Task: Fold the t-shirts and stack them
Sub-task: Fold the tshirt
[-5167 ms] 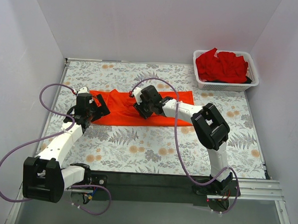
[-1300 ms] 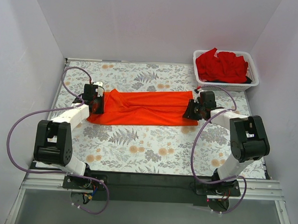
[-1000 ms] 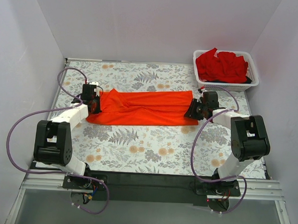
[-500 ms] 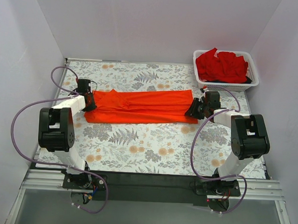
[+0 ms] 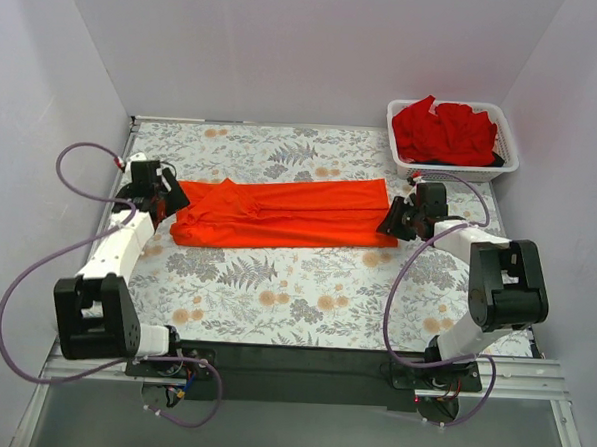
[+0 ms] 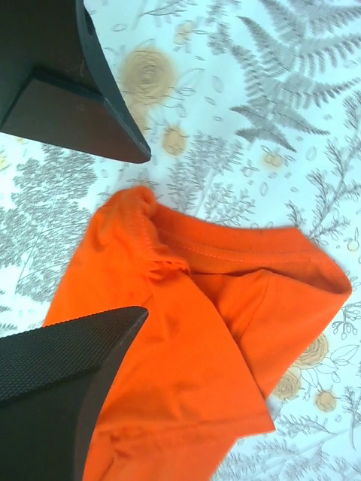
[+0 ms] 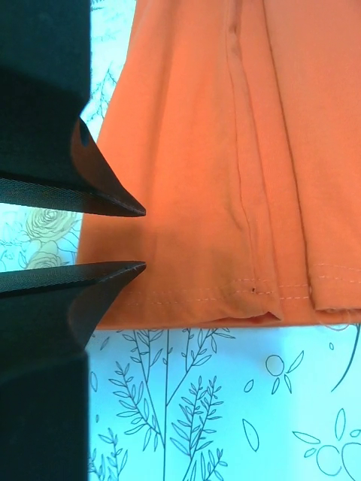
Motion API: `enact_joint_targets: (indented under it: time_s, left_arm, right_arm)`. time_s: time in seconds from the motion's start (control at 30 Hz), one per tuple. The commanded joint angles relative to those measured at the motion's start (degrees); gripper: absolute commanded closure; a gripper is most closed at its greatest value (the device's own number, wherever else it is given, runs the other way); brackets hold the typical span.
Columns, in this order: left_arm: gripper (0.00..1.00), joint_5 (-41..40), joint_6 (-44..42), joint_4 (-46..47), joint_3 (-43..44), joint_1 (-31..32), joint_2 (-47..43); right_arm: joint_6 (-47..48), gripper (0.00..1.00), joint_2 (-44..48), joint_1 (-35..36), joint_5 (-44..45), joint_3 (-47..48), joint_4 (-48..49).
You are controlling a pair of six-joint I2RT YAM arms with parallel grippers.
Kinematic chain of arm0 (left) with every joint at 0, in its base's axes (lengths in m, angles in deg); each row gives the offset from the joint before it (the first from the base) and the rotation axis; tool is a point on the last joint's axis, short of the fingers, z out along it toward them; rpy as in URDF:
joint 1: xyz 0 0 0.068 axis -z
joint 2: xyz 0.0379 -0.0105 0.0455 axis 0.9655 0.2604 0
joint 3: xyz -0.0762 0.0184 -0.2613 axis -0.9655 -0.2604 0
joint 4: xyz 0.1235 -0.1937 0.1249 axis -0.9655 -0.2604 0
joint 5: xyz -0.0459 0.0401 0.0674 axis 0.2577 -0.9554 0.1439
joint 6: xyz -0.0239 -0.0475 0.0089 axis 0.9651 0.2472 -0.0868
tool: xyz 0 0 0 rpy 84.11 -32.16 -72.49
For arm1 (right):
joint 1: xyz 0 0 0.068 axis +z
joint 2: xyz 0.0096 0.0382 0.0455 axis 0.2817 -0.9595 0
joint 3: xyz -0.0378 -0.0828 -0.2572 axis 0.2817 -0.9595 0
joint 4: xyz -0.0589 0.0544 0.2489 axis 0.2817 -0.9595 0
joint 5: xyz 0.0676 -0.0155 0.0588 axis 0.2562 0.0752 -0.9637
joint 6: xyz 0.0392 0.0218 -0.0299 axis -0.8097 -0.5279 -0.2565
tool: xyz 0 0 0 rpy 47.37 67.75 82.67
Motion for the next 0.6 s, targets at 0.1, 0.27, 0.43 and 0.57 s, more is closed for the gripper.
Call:
enact_joint_targets:
  time_s: [0.1, 0.27, 0.43, 0.57]
  left_arm:
    - [0.3, 2.1, 10.5, 1.9, -11.8, -2.0, -10.5]
    - [0.35, 7.3, 14.4, 3.4, -14.9, -3.5, -10.3]
    - [0.34, 12.3, 15.6, 5.6, -15.7, -3.5, -7.3]
    - [0.33, 14.8, 15.6, 7.3, -15.3, -3.5, -5.2]
  right_arm:
    - [0.3, 0.63, 3.8, -0.3, -0.4, -0.8, -0.9]
    - [-0.2, 0.64, 2.4, -0.4, -1.3, -0.7, -0.9]
    - [-0.2, 0.64, 1.9, -0.3, -0.6, -1.1, -0.7]
    - [0.0, 0.64, 1.3, -0.4, -0.4, -1.6, -0.3]
